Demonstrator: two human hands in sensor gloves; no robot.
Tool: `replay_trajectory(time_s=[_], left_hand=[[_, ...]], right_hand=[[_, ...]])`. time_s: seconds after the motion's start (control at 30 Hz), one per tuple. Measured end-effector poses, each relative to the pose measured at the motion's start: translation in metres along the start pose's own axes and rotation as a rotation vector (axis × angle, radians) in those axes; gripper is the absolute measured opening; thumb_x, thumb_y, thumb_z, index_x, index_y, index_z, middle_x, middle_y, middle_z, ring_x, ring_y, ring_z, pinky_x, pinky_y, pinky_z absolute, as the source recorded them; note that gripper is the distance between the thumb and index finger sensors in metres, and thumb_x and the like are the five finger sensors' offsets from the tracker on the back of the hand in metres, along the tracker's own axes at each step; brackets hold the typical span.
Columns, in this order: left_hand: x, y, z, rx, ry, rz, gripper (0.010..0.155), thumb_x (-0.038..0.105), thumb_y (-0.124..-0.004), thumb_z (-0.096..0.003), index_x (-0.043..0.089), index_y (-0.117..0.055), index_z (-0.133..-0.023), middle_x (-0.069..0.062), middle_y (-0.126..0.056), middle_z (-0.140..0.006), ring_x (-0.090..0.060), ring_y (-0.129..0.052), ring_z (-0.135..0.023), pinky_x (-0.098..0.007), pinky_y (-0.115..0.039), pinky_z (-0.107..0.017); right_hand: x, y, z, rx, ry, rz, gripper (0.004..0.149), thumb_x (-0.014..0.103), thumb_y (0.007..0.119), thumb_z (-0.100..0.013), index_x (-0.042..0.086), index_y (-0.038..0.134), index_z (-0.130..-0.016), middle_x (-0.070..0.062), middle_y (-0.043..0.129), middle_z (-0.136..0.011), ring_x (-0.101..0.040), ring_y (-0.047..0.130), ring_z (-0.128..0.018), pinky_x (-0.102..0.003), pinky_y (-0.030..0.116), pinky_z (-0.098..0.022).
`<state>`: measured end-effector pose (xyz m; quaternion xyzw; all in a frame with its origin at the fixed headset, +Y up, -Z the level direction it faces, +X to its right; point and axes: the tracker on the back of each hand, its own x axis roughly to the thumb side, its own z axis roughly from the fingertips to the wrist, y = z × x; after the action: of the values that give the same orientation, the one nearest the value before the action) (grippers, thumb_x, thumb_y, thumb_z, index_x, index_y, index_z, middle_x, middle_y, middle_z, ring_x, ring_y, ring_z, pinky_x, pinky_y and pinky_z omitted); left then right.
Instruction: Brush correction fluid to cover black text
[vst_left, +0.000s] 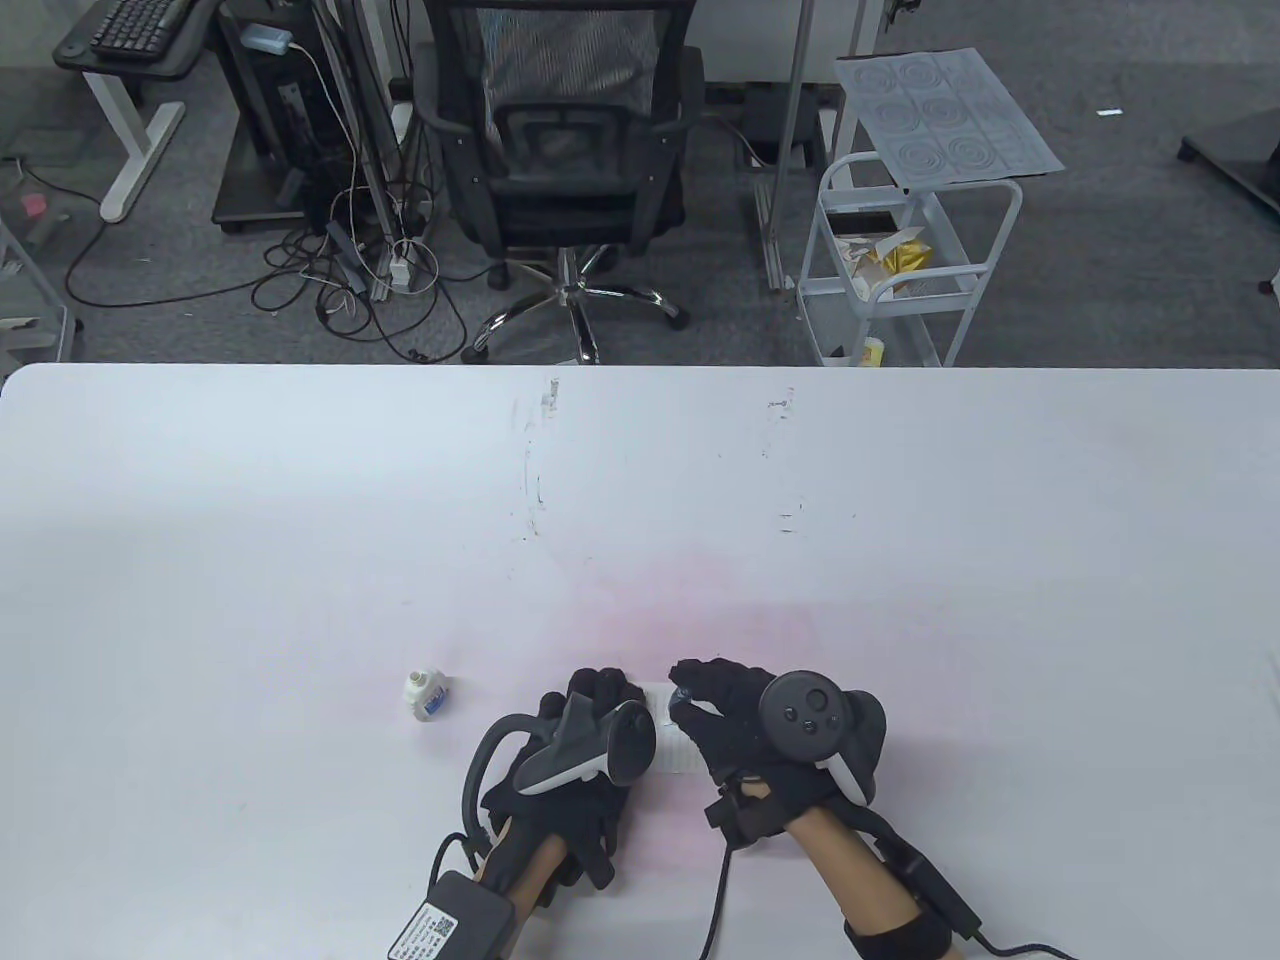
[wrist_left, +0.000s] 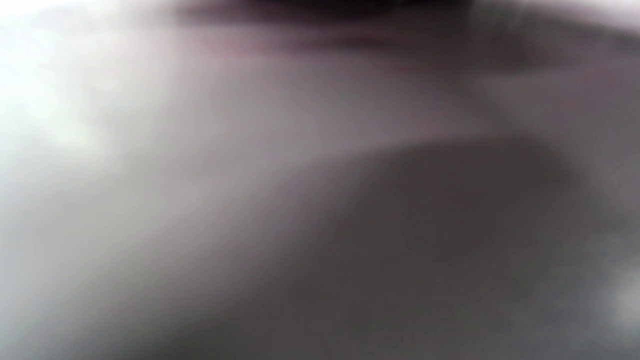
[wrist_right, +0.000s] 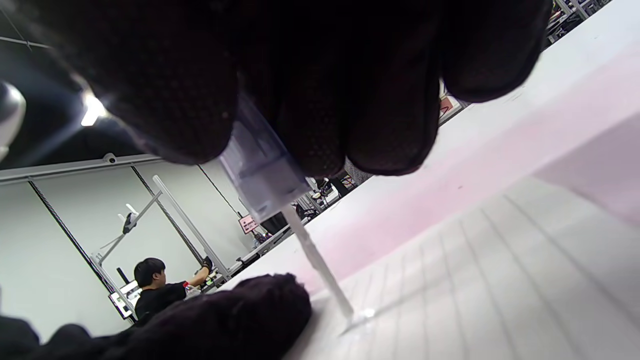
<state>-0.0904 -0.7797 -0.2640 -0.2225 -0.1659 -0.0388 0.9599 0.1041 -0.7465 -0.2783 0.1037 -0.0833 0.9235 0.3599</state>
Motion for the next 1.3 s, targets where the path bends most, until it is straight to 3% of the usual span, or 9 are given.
replay_trajectory(time_s=[0.47, 1.3], left_hand=[[0.0, 0.0, 0.0, -0.001, 0.0, 0.0, 0.065, 0.046, -0.048, -0.0528, 0.03, -0.018, -0.108, -0.001, -0.012, -0.117, -0.028, -0.022, -0.113, -0.048, -0.032, -0.083], [0.0, 0.0, 0.0, -0.001, 0.0, 0.0, 0.065, 0.046, -0.048, -0.0528, 0.03, -0.018, -0.108, -0.001, -0.012, -0.117, -0.028, -0.022, -0.113, -0.048, -0.032, -0.083]], right_hand=[[0.001, -0.007, 0.001, -0.039, -0.016, -0.012, 0.044, 0.04, 0.093, -0.031, 0.023, 0.09, -0.072, -0.004, 0.095, -0.069, -0.033, 0.102, -0.057, -0.056, 0.074, -0.053], [0.008, 0.01, 0.0, 0.008, -0.068, -0.01, 0.045, 0.04, 0.093, -0.032, 0.024, 0.089, -0.073, -0.003, 0.095, -0.07, -0.032, 0.102, -0.058, -0.056, 0.074, -0.054]])
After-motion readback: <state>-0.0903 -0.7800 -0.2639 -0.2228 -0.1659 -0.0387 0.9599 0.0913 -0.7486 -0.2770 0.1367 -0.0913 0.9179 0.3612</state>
